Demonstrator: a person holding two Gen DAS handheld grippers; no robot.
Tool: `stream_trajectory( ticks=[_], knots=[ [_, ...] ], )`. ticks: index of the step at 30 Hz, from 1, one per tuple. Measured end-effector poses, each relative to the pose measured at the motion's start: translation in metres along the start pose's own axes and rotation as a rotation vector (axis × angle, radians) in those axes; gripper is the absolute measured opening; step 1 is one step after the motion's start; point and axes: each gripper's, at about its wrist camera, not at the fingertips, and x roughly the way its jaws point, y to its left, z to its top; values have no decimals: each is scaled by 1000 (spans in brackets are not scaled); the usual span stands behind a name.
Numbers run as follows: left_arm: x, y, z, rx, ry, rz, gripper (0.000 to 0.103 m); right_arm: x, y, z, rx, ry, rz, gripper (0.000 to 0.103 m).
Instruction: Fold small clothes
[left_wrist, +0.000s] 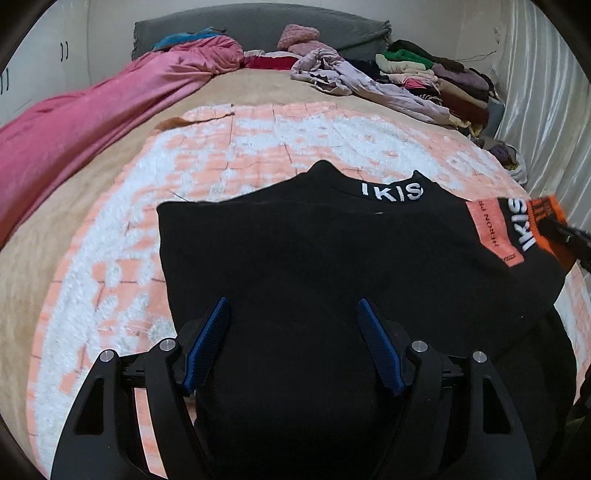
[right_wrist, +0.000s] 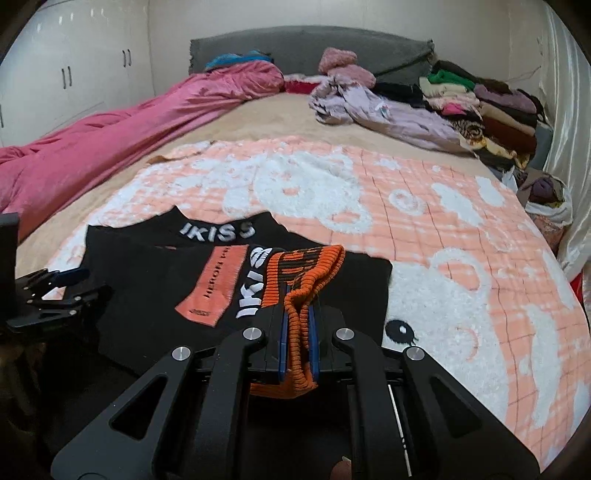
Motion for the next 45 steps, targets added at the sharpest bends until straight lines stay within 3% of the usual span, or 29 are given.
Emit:
stream_trajectory(
  ticks=[13, 17, 20, 28, 32, 35, 40, 42, 45],
  knots=[
    [-4, 1, 1, -20, -17, -29, 71, 40, -18, -23, 56, 134, -35, 3],
    [-16, 8, 4, -39, -41, -41, 71, 37, -18, -23, 57, 119, -32, 4],
    [-28, 27, 6, -83, -58, -35, 71, 34, -22, -24, 47, 115, -48, 11],
    [-68, 79, 10, -197, -146, 58, 71, -7, -39, -12, 80, 18, -47, 16],
    [-71, 61, 13, -149, -157, 29, 71, -20, -31, -8, 56, -15, -22, 22],
    [-66, 32, 9, -87, -141, -36, 71, -22, -20, -8, 32, -6, 14, 22],
    [-39, -13, -7, 27, -40, -111, 71, -9, 5, -17, -24, 52, 83, 22],
    [-21, -24, -17, 69, 32, -63, 71, 0, 12, -23, -45, 91, 77, 22],
    [-16, -28, -24, 117, 45, -21, 71, 17, 11, -34, -63, 181, 29, 27]
  ],
)
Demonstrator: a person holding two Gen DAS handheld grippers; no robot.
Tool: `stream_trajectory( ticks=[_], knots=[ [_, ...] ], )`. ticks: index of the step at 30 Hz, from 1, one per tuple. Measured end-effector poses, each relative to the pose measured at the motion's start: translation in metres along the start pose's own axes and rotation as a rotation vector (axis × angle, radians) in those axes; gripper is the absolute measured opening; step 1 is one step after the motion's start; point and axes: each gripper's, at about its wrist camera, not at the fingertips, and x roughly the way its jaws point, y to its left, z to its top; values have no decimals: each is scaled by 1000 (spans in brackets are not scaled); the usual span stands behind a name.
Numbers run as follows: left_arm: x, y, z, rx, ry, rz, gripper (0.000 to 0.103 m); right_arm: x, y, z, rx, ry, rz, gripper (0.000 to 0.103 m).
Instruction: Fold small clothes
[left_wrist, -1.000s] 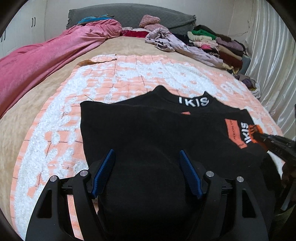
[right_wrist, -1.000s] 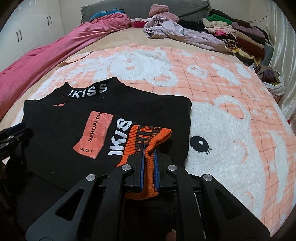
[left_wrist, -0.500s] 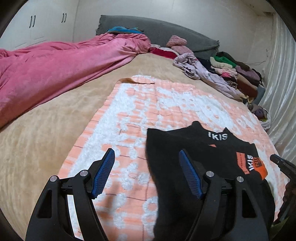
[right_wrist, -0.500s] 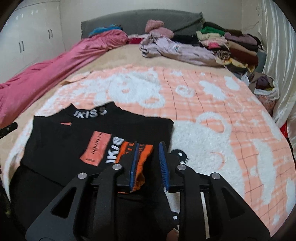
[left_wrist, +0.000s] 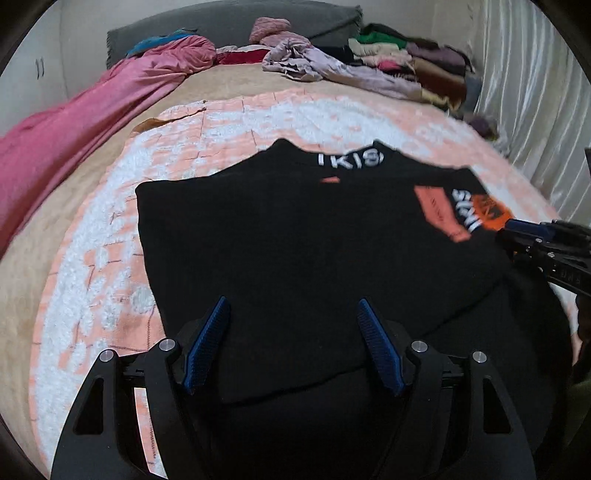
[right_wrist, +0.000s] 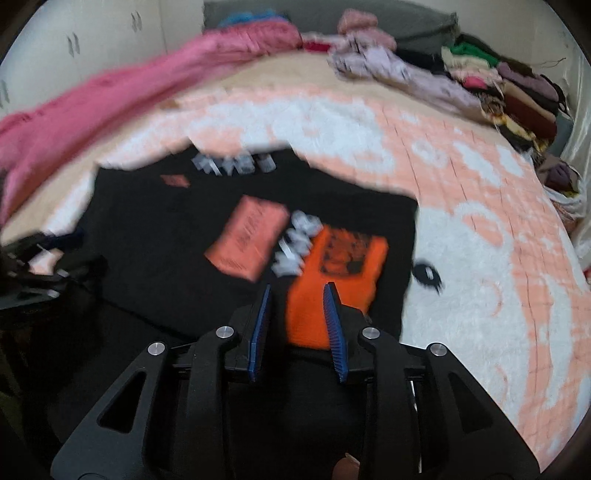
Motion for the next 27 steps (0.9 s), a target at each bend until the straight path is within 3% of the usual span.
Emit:
stream_trajectory(
  ticks=[4, 11, 13, 17, 20, 27],
  knots=[
    [0, 3, -1, 6, 6, -4, 72, 12, -8, -9, 22, 37, 12, 31],
    [-7, 9, -1, -36, -9, -47, 73, 2, -9, -9, 44, 2, 29, 35],
    [-11, 11, 0, -45, -18, -52, 73, -4, -10, -8, 51, -13, 36, 43],
    [-18, 15, 0, -60, -37, -46, 73, -14, -8, -6, 52, -43, 48, 45],
    [-24, 19, 1, -69, -52, -39, 73, -18, -6, -4, 49, -58, 50, 53],
    [-41, 28, 5, -72, -104, 1, 86, -33, -7, 0, 68, -113, 43, 73]
  ],
)
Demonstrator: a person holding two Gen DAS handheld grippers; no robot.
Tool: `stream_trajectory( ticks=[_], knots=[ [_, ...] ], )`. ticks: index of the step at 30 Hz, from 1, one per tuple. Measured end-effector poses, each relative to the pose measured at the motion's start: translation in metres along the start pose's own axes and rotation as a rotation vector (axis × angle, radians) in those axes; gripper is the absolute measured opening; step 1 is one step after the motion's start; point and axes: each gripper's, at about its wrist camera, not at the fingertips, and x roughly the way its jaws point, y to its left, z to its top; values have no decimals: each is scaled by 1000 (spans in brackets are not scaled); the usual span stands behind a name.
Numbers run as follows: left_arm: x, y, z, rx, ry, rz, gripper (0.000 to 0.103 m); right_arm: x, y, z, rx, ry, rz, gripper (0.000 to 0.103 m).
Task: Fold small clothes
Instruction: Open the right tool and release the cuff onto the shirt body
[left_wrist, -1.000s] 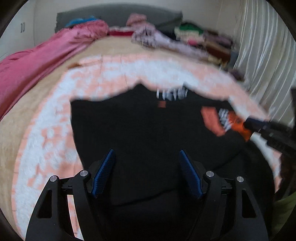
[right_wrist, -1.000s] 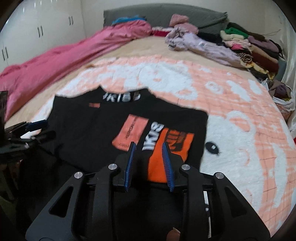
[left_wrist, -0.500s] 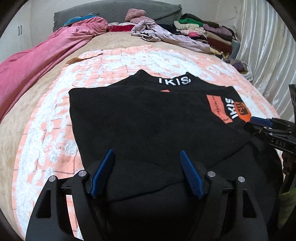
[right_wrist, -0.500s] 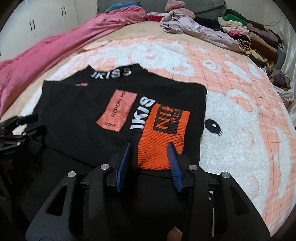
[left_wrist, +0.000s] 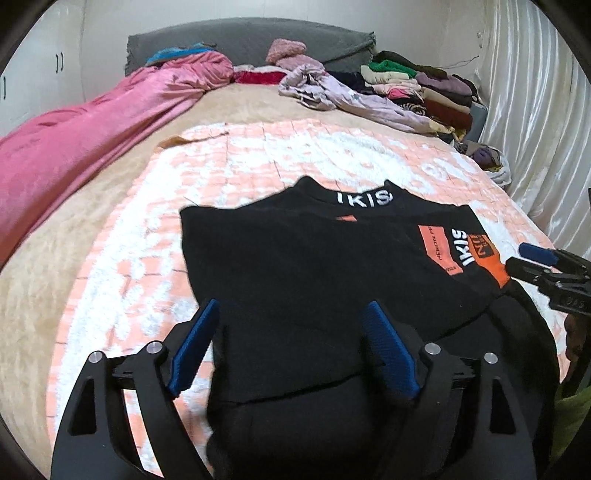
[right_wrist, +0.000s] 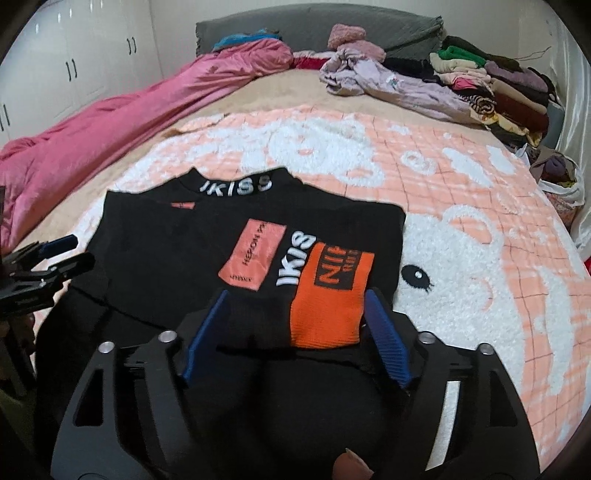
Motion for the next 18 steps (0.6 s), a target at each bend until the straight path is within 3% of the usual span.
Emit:
stream_trajectory(
  ticks=[2, 6, 18],
  knots=[
    [-3, 2, 1, -4, -10, 10, 93, -5, -1, 2, 7, -22, -3, 79],
    [-9, 5, 2, -6, -20, 21, 98, -9, -1, 3, 10, -41, -26, 90],
    [-24, -1, 3, 4, -50, 34, 98, -23, -5, 5, 40, -102, -29, 92]
  ],
)
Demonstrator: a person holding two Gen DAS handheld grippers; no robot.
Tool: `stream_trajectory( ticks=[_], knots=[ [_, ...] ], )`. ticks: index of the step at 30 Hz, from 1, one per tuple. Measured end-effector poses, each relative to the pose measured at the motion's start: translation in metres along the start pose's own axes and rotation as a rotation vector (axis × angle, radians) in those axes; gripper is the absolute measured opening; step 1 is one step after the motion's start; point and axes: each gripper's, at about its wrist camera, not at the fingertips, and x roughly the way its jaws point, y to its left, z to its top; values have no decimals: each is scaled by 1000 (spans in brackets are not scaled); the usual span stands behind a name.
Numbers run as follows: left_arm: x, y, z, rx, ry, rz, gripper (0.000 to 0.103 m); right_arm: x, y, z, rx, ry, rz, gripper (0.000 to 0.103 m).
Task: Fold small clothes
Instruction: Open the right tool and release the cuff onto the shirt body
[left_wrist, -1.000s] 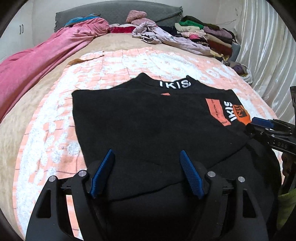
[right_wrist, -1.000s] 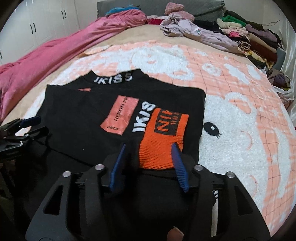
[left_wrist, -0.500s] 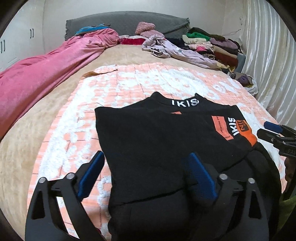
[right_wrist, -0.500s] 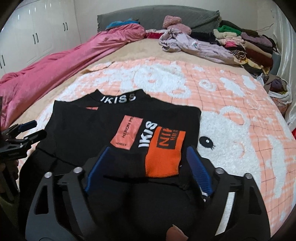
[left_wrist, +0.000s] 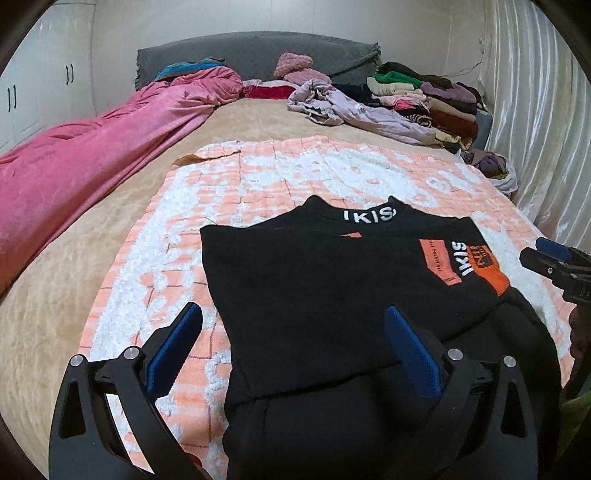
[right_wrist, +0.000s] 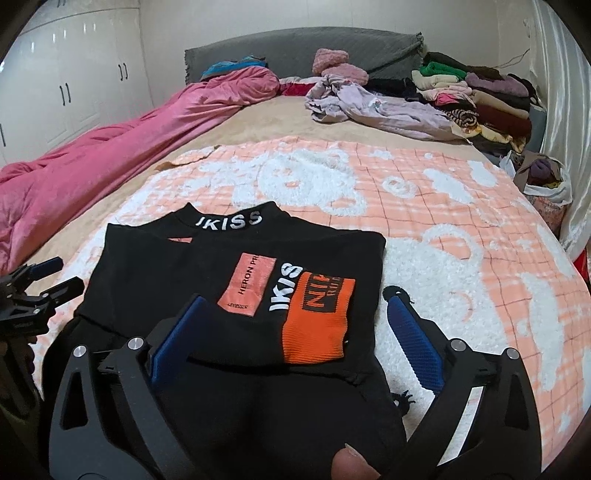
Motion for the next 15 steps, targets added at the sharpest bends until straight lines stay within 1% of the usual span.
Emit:
stream_trajectory(
  ticks=[7, 15],
  knots=[
    [-13, -8, -2, 12, -12, 1, 98, -14, 4, -1, 1, -45, 0, 92],
    [-29, -18, -7, 25, -34, 8, 98, -35, 4, -16, 2, -86, 9, 92]
  ],
)
